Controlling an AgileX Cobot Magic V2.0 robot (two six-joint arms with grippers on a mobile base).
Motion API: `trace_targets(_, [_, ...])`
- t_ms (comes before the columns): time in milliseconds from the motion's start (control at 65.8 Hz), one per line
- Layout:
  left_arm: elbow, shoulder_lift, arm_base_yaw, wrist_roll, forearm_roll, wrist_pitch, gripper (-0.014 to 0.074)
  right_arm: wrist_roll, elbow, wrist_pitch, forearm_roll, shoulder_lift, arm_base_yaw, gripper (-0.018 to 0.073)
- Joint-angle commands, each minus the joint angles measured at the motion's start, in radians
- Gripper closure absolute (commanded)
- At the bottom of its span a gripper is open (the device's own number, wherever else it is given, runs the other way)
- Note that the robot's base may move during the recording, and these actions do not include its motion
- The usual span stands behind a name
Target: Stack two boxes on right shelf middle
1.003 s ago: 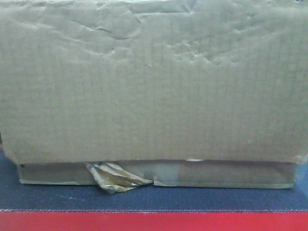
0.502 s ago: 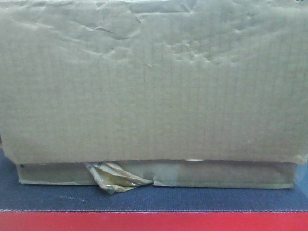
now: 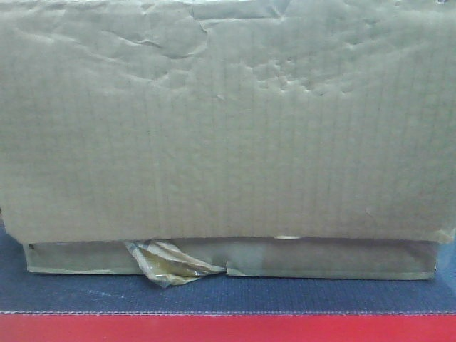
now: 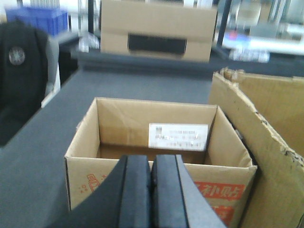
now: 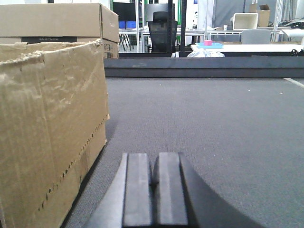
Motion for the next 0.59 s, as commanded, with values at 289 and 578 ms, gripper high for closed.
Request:
trace_targets(289, [-0.394, 0.520, 0.003, 0.002, -0.005, 0.243, 0.0707, -0.006, 0.000, -0.019, -0.009, -0.004, -0.004, 0.0721])
trace_targets(578, [-0.524, 0.753, 0.003, 0.002, -0.040, 0.232, 0.0707, -0.006, 0.000, -0.019, -0.009, -0.004, -0.004, 0.0721])
